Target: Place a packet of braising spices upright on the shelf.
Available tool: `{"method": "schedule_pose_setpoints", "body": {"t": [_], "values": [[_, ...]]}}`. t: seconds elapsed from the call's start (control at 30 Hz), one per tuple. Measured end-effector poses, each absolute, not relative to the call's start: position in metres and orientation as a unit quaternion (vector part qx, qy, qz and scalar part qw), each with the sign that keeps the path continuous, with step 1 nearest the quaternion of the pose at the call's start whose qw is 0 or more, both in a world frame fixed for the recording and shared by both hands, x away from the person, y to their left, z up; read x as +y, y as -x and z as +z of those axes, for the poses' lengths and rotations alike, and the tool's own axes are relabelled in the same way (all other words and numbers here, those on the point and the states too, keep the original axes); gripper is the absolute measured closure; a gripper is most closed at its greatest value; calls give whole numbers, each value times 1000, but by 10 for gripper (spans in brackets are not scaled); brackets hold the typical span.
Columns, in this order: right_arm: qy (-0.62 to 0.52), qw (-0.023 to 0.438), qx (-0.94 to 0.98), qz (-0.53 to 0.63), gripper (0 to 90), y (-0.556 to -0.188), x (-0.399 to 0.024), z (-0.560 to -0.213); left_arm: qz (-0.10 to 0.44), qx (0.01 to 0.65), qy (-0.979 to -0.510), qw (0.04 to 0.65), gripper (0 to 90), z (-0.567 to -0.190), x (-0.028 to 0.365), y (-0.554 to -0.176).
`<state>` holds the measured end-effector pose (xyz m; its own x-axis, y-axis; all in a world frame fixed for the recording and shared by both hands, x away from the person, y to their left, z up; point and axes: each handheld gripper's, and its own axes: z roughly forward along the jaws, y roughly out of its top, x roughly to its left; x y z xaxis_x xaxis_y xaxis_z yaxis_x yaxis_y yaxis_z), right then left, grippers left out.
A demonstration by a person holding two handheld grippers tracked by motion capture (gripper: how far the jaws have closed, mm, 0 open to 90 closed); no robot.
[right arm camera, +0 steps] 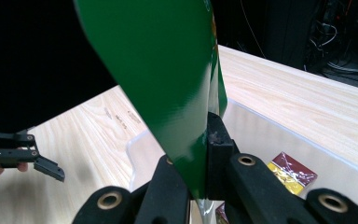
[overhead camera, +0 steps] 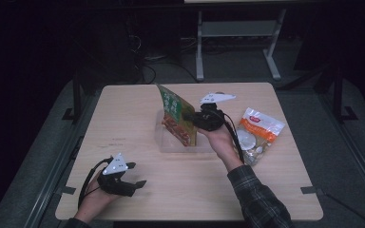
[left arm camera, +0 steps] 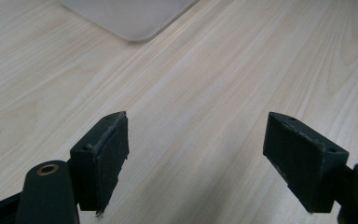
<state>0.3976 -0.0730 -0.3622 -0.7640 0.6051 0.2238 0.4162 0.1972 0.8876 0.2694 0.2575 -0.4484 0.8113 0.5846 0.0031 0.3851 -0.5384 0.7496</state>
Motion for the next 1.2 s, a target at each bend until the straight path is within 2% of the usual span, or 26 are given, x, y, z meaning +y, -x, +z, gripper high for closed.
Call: {"method": "schedule_pose_setpoints", "body": {"t": [0.33, 0.8, 1.03, 1.2], "values": [[-324, 99, 778, 529, 883, -399, -67, -369, 117, 278, -875, 378, 196, -452, 255, -271], [-311, 107, 781, 530, 589, -389, -78, -354, 112, 283, -875, 377, 183, -452, 259, -273], [-309, 109, 789, 520, 490, -379, -91, -343, 106, 280, -875, 380, 182, -453, 260, -275], [-302, 113, 792, 518, 452, -368, -99, -339, 105, 283, -871, 386, 182, -453, 260, -275]]}}
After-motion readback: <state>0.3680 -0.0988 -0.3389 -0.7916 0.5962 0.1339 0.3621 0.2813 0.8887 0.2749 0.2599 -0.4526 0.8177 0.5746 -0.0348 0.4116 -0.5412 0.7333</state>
